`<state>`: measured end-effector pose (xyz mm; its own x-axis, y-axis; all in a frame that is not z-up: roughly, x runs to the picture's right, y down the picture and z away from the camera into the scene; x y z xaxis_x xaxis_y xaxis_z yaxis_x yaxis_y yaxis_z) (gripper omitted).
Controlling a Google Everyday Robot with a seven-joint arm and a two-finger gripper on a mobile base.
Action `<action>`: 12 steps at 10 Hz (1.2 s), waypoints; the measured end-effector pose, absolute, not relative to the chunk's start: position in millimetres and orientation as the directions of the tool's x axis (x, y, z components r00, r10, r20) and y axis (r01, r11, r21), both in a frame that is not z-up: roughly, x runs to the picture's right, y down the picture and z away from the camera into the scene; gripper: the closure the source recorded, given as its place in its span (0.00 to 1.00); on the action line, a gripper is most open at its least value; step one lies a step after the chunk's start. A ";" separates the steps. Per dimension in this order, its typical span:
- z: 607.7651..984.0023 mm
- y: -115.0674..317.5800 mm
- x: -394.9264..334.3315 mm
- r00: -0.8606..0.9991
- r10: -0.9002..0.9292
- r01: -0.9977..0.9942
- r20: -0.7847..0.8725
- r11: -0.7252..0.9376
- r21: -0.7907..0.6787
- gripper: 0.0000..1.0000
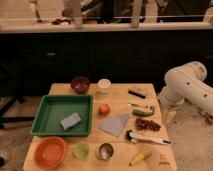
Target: Place banana in tray
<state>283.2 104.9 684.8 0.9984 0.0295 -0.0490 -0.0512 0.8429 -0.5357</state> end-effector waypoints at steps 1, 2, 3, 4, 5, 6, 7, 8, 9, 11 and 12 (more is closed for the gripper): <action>684.8 104.9 283.2 0.998 0.030 -0.051 -0.049 0.843 -0.536 0.20; 684.7 105.0 283.5 0.998 0.030 -0.051 -0.049 0.843 -0.535 0.20; 683.9 105.9 283.7 0.999 0.023 -0.040 -0.038 0.845 -0.534 0.20; 679.7 112.9 284.7 1.000 0.003 -0.013 -0.020 0.845 -0.534 0.20; 674.7 119.2 284.8 1.000 -0.010 0.002 -0.011 0.846 -0.534 0.20; 666.4 131.5 285.4 1.000 -0.030 0.026 0.002 0.845 -0.535 0.20; 659.6 144.4 285.6 0.999 -0.053 0.051 0.013 0.842 -0.536 0.20; 656.4 155.0 283.4 0.997 -0.069 0.072 0.025 0.839 -0.539 0.20; 655.3 163.6 282.1 0.996 -0.083 0.089 0.036 0.836 -0.542 0.20; 660.4 181.3 274.6 0.989 -0.122 0.151 0.090 0.826 -0.543 0.20; 667.0 195.9 273.2 0.985 -0.137 0.174 0.108 0.819 -0.547 0.20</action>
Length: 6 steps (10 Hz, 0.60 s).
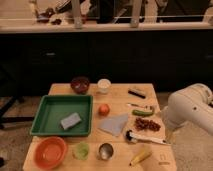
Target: Place banana in tray
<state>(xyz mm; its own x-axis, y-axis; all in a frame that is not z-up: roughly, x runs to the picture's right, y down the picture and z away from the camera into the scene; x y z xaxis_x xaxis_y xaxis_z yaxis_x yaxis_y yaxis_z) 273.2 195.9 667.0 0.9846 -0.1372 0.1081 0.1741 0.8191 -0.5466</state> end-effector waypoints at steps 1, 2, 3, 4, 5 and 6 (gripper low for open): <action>673.7 207.7 271.2 0.980 -0.156 0.199 0.126 0.815 -0.544 0.20; 678.4 219.7 268.7 0.975 -0.167 0.221 0.149 0.816 -0.535 0.20; 681.0 226.4 267.9 0.972 -0.167 0.229 0.163 0.818 -0.528 0.20; 682.6 231.1 266.9 0.970 -0.164 0.236 0.181 0.821 -0.519 0.20; 682.3 234.5 265.2 0.967 -0.164 0.243 0.196 0.822 -0.516 0.20; 682.7 234.1 264.3 0.966 -0.165 0.245 0.197 0.821 -0.515 0.20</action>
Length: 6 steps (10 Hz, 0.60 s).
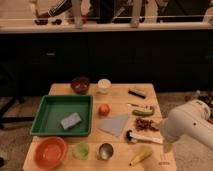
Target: Place banana in tray
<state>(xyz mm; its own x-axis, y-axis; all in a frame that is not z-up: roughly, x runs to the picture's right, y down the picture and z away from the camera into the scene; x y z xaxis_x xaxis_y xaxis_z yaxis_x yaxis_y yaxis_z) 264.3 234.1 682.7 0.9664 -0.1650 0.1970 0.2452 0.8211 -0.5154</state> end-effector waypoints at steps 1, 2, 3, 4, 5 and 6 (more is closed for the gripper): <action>682.9 233.8 263.5 0.966 -0.165 0.246 0.198 0.821 -0.515 0.20; 682.8 234.0 263.8 0.966 -0.165 0.245 0.198 0.821 -0.515 0.20; 682.4 234.1 264.3 0.967 -0.163 0.244 0.197 0.821 -0.516 0.20; 681.9 234.1 263.1 0.964 -0.170 0.253 0.204 0.819 -0.515 0.20; 679.6 238.6 257.9 0.957 -0.187 0.279 0.223 0.809 -0.517 0.20; 674.1 250.4 254.4 0.949 -0.200 0.302 0.244 0.800 -0.519 0.20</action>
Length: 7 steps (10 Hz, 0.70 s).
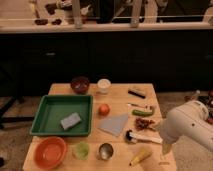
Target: Place banana in tray
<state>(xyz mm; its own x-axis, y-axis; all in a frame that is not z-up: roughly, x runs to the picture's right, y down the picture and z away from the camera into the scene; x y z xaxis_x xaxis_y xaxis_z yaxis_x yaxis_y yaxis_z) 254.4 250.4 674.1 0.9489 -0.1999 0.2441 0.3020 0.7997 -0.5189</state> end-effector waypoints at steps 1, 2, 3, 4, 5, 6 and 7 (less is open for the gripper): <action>671.1 258.0 252.7 0.945 -0.202 0.312 0.257 0.795 -0.521 0.20; 670.1 266.2 248.6 0.938 -0.209 0.329 0.275 0.786 -0.524 0.20; 670.7 275.8 240.6 0.928 -0.221 0.355 0.302 0.773 -0.526 0.20; 671.7 282.5 238.0 0.922 -0.227 0.367 0.313 0.766 -0.528 0.20; 674.8 292.3 234.2 0.916 -0.233 0.381 0.326 0.759 -0.528 0.20; 682.7 302.8 227.3 0.906 -0.245 0.403 0.346 0.749 -0.526 0.20; 691.6 312.4 221.1 0.900 -0.248 0.415 0.359 0.743 -0.525 0.20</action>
